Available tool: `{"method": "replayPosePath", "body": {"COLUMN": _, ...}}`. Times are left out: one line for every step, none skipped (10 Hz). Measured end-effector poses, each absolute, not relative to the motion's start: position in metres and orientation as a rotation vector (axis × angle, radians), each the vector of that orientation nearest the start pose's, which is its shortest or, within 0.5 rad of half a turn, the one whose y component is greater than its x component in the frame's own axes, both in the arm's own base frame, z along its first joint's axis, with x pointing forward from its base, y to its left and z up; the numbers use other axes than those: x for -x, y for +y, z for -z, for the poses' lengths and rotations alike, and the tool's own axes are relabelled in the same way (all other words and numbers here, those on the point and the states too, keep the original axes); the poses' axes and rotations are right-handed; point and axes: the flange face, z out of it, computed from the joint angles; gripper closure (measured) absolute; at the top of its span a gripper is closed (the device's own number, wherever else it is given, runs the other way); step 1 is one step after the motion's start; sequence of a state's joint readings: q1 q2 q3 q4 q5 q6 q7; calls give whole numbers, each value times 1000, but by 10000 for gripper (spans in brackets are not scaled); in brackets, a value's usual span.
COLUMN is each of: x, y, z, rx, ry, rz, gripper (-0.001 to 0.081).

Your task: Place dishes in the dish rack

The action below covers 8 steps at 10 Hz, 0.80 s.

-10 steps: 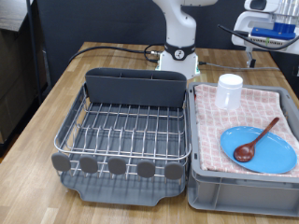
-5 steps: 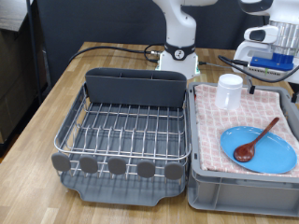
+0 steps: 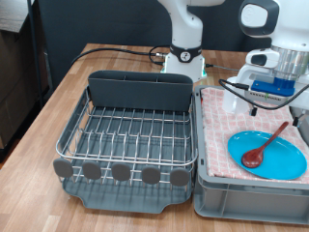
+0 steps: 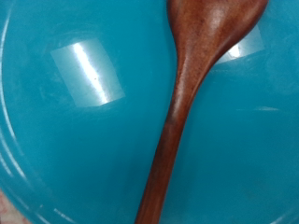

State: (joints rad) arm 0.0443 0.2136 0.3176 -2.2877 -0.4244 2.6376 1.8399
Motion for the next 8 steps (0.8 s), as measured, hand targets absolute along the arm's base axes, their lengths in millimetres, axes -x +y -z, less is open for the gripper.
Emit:
{"method": "replayPosePath", "body": {"x": -506, "y": 201, "z": -269, "rx": 2575, "ry": 1650, "rz": 333, "gripper": 3}}
{"method": "replayPosePath", "body": {"x": -507, "y": 200, "z": -261, "rx": 2562, "ry": 1661, "rz": 330, "gripper": 3}}
{"method": "replayPosePath", "body": {"x": -507, "y": 199, "z": -255, "rx": 2548, "ry": 1672, "rz": 329, "gripper": 3}}
{"method": "replayPosePath", "body": {"x": -508, "y": 199, "z": -249, "rx": 2534, "ry": 1685, "rz": 330, "gripper": 3}}
{"method": "replayPosePath", "body": {"x": -508, "y": 199, "z": -244, "rx": 2516, "ry": 1704, "rz": 332, "gripper": 3}}
{"method": "replayPosePath", "body": {"x": -507, "y": 200, "z": -239, "rx": 2498, "ry": 1724, "rz": 331, "gripper": 3}}
{"method": "replayPosePath", "body": {"x": -507, "y": 200, "z": -235, "rx": 2481, "ry": 1751, "rz": 324, "gripper": 3}}
{"method": "replayPosePath", "body": {"x": -507, "y": 201, "z": -231, "rx": 2471, "ry": 1771, "rz": 317, "gripper": 3}}
